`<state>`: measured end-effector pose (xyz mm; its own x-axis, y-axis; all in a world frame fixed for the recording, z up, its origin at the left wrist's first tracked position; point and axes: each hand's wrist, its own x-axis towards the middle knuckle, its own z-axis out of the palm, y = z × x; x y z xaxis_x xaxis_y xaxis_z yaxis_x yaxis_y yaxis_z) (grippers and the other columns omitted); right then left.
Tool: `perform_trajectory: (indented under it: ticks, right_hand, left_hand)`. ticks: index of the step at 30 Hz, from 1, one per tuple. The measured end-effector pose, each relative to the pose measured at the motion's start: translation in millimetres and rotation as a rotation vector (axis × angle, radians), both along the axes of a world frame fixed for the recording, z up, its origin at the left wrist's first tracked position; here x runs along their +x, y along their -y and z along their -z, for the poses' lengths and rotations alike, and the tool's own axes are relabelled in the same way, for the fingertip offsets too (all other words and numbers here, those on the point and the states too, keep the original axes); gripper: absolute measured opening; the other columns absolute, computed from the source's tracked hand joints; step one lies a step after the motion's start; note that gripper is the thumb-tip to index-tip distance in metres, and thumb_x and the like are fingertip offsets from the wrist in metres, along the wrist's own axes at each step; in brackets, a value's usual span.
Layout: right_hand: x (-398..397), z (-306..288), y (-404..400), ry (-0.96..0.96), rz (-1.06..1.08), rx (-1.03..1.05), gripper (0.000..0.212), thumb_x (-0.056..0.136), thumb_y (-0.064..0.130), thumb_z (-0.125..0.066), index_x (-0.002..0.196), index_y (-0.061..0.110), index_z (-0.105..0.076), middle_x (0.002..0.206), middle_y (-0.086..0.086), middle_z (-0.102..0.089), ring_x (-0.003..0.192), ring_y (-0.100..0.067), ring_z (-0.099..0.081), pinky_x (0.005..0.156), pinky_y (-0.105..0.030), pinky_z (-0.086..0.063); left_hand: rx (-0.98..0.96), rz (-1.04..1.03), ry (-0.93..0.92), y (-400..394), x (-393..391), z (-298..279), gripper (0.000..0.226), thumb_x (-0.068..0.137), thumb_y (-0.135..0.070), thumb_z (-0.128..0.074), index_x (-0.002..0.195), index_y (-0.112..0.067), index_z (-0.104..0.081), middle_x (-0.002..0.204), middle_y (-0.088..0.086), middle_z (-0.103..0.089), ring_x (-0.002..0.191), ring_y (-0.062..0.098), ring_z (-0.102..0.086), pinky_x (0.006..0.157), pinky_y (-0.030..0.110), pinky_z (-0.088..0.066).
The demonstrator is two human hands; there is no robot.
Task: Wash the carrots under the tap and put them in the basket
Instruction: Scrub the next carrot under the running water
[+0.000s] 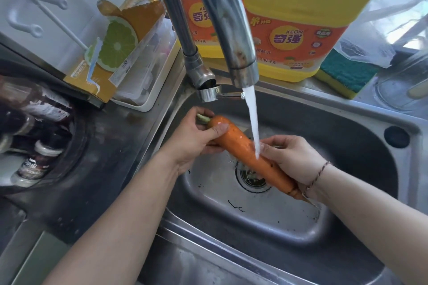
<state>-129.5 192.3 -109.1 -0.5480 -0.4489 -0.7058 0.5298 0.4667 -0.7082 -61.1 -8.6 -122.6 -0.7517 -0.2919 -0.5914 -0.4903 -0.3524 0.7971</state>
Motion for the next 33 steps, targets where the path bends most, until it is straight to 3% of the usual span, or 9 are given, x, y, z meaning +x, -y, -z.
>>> perform_trajectory:
  ticks: [3, 8, 10, 14, 18, 22, 25, 30, 33]
  right_hand:
    - [-6, 1, 0, 0.007, -0.131, 0.025, 0.033, 0.083, 0.043, -0.067, 0.100, 0.015, -0.070, 0.081, -0.016, -0.075, 0.069, -0.027, -0.071, 0.067, -0.040, -0.059]
    - [-13, 6, -12, 0.254, -0.211, -0.264, 0.050, 0.081, 0.017, -0.075, 0.127, 0.003, -0.059, 0.114, -0.027, -0.067, 0.090, -0.030, -0.070, 0.079, -0.038, -0.060]
    - [-16, 6, -15, 0.307, -0.222, -0.323, 0.053, 0.077, 0.008, -0.068, 0.128, 0.000, -0.058, 0.118, -0.029, -0.065, 0.093, -0.031, -0.069, 0.081, -0.037, -0.060]
    - [-11, 6, -12, 0.029, -0.278, -0.175, 0.039, 0.083, 0.007, -0.075, 0.121, 0.008, -0.065, 0.100, -0.019, -0.074, 0.088, -0.041, -0.072, 0.077, -0.044, -0.060]
    - [-2, 3, -11, -0.152, -0.218, -0.142, 0.022, 0.086, 0.019, -0.073, 0.108, 0.021, -0.072, 0.088, -0.010, -0.077, 0.079, -0.032, -0.074, 0.075, -0.048, -0.061]
    - [-5, 3, -20, 0.015, -0.331, -0.216, 0.042, 0.075, 0.012, -0.071, 0.116, 0.022, -0.067, 0.101, -0.016, -0.075, 0.094, -0.032, -0.073, 0.084, -0.042, -0.059]
    - [-6, 7, -21, 0.120, -0.217, -0.232, 0.052, 0.066, 0.006, -0.066, 0.117, 0.013, -0.066, 0.103, -0.020, -0.074, 0.088, -0.029, -0.073, 0.075, -0.035, -0.060]
    - [-5, 10, -17, 0.248, -0.035, -0.177, 0.031, 0.083, -0.004, -0.064, 0.109, 0.013, -0.069, 0.100, -0.021, -0.074, 0.082, -0.029, -0.072, 0.064, -0.033, -0.060]
    - [-5, 10, -19, 0.339, -0.034, -0.217, 0.043, 0.079, -0.009, -0.061, 0.117, 0.010, -0.066, 0.108, -0.024, -0.071, 0.086, -0.029, -0.071, 0.073, -0.035, -0.060]
  left_hand:
    - [0.051, -0.012, -0.024, 2, 1, 0, 0.048, 0.070, -0.016, -0.075, 0.110, -0.020, -0.050, 0.125, 0.024, -0.054, 0.107, 0.039, -0.066, 0.066, 0.038, -0.061]
    - [0.122, -0.076, -0.046, 16, 2, 0, 0.042, 0.069, -0.013, -0.070, 0.105, -0.018, -0.051, 0.117, 0.020, -0.057, 0.087, 0.029, -0.070, 0.061, 0.036, -0.061]
    - [0.122, -0.078, -0.036, 16, 3, -1, 0.041, 0.068, -0.013, -0.070, 0.104, -0.018, -0.050, 0.112, 0.019, -0.059, 0.083, 0.027, -0.071, 0.060, 0.035, -0.061]
    - [0.080, -0.087, -0.043, 9, 1, -1, 0.033, 0.081, -0.005, -0.067, 0.104, -0.016, -0.047, 0.104, 0.017, -0.062, 0.083, 0.028, -0.071, 0.059, 0.035, -0.061]
    - [0.066, -0.091, -0.047, 7, -2, -3, 0.031, 0.082, -0.004, -0.068, 0.102, -0.016, -0.048, 0.103, 0.016, -0.062, 0.083, 0.028, -0.070, 0.056, 0.033, -0.060]
    - [0.085, -0.075, -0.025, 8, 2, -2, 0.039, 0.071, -0.011, -0.071, 0.102, -0.017, -0.048, 0.106, 0.016, -0.061, 0.082, 0.028, -0.071, 0.057, 0.034, -0.061]
    - [0.101, -0.077, -0.027, 5, 4, 1, 0.043, 0.068, -0.014, -0.071, 0.103, -0.017, -0.047, 0.110, 0.019, -0.060, 0.087, 0.030, -0.070, 0.062, 0.036, -0.062]
    - [0.044, -0.034, -0.030, 2, 1, 2, 0.037, 0.076, -0.008, -0.071, 0.104, -0.016, -0.047, 0.119, 0.024, -0.057, 0.097, 0.035, -0.067, 0.061, 0.034, -0.060]
    - [0.050, -0.016, -0.048, 7, 1, 0, 0.039, 0.074, -0.009, -0.070, 0.105, -0.016, -0.047, 0.112, 0.020, -0.058, 0.092, 0.031, -0.068, 0.061, 0.033, -0.061]
